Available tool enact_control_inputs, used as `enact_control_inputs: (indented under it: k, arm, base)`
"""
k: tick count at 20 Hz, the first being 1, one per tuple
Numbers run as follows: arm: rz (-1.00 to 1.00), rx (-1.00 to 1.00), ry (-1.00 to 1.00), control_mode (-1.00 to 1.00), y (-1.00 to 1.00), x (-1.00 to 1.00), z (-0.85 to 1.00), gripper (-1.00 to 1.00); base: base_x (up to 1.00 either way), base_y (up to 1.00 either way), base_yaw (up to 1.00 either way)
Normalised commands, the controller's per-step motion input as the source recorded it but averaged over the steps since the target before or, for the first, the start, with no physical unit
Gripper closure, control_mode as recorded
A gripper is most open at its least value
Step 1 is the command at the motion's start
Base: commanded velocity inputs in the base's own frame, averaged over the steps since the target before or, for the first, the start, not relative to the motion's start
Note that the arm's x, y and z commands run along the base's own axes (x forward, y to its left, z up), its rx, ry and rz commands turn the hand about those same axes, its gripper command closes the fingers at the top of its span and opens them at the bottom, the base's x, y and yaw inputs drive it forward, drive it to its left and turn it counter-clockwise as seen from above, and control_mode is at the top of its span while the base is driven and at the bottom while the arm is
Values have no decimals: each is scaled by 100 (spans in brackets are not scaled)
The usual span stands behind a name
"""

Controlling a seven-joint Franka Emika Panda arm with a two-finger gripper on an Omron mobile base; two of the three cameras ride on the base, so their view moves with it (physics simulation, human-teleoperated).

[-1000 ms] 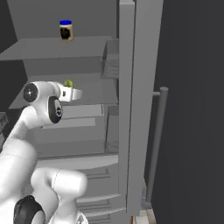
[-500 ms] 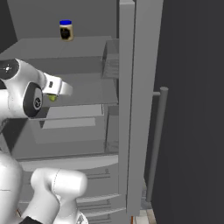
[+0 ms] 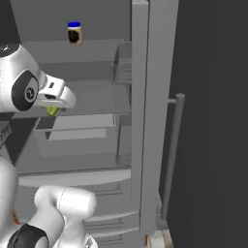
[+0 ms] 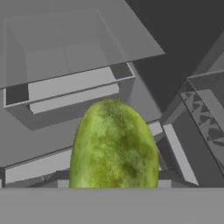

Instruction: Pick the mango and orange from the fridge and place them on the plate next to the blender to make a fruit smoothie.

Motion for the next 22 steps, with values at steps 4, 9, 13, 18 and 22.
enact_control_inputs:
  k: [4, 9, 13, 18, 22]
  arm:
    - [0, 0, 0, 100, 0, 0, 0, 100]
    - [0, 0, 0, 100, 0, 0, 0, 100]
    - [0, 0, 0, 100, 0, 0, 0, 100]
    - [0, 0, 0, 100, 0, 0, 0, 100]
    - [0, 0, 0, 100, 0, 0, 0, 100]
  base:
    - [-100, -11, 32]
    - [-97, -24, 69]
    - [-47, -1, 98]
    - [-9, 0, 100]
    - [-15, 15, 100]
